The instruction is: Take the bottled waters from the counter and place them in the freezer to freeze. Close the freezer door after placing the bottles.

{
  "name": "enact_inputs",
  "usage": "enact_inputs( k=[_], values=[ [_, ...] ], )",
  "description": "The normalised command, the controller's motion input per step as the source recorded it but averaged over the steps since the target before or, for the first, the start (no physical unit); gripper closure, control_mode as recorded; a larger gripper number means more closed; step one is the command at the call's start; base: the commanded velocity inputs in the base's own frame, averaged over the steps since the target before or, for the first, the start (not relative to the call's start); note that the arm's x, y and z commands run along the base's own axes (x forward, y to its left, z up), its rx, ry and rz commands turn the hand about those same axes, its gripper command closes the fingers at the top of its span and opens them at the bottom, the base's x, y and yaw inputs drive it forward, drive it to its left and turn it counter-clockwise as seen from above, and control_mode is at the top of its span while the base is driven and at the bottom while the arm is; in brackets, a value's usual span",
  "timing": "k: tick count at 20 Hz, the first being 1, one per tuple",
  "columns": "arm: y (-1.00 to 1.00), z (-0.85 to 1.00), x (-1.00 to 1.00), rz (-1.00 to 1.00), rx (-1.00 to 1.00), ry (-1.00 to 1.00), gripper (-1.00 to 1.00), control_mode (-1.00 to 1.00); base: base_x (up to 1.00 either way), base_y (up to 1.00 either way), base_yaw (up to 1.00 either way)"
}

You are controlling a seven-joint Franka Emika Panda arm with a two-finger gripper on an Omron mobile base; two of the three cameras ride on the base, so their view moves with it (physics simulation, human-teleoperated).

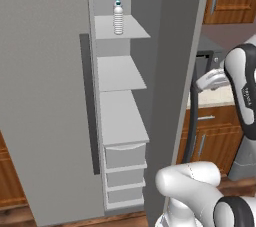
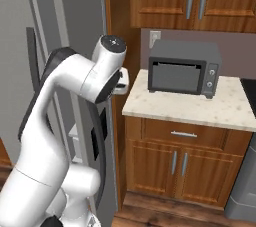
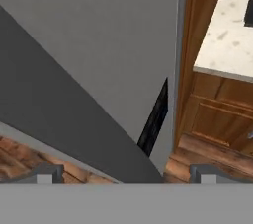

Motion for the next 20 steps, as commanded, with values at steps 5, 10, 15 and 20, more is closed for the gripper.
enact_inputs(
  k=[5,10,15,20],
  values=[
    [0.02,-0.15,0.0,0.15,0.07,0.0,-1.0,-1.0,0.0,0.0,0.0],
    [0.15,-0.15,0.0,0.13,0.02,0.0,-1.0,-1.0,0.0,0.0,0.0],
    [0.16,-0.1,0.0,0.13,0.01,-0.01,-1.0,-1.0,0.0,0.0,0.0],
    [0.27,-0.12,0.0,0.15,0.0,-0.01,-1.0,-1.0,0.0,0.0,0.0]
  ],
)
